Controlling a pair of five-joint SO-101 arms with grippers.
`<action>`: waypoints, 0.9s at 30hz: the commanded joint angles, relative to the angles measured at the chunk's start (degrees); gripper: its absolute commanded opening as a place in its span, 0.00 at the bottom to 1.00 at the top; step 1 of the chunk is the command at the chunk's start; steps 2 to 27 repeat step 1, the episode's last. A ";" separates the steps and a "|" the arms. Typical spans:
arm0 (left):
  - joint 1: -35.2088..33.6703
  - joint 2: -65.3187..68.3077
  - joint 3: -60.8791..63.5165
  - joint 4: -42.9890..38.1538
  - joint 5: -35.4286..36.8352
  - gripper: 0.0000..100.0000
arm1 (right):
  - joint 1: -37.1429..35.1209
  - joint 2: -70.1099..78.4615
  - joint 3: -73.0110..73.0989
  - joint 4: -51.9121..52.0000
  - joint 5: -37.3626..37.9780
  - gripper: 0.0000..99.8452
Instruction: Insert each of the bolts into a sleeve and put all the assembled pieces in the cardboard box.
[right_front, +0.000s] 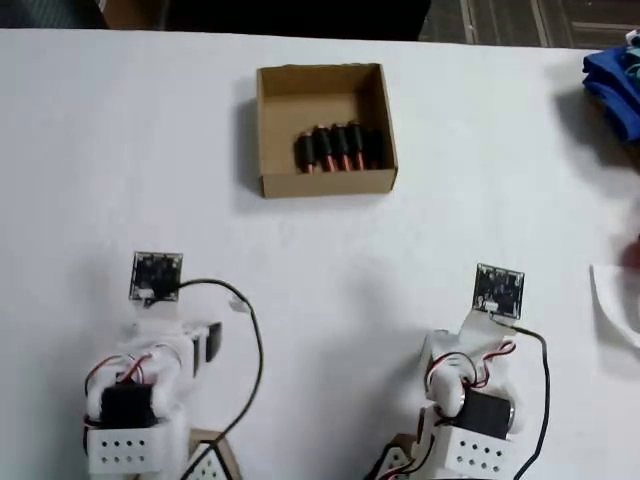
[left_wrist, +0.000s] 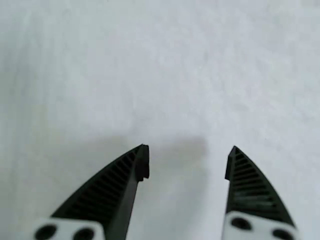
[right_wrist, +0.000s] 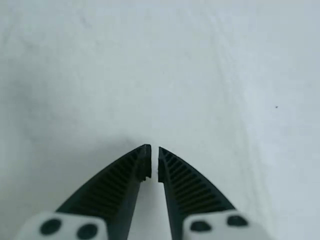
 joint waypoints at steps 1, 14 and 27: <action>-0.44 0.18 1.27 -0.26 -0.26 0.26 | -0.66 -0.48 0.62 -0.04 0.18 0.02; -0.44 0.18 1.27 -0.26 -0.26 0.26 | -0.66 -0.48 0.62 -0.04 0.18 0.02; -0.44 0.18 1.27 -0.26 -0.26 0.26 | -0.66 -0.48 0.62 -0.04 0.18 0.02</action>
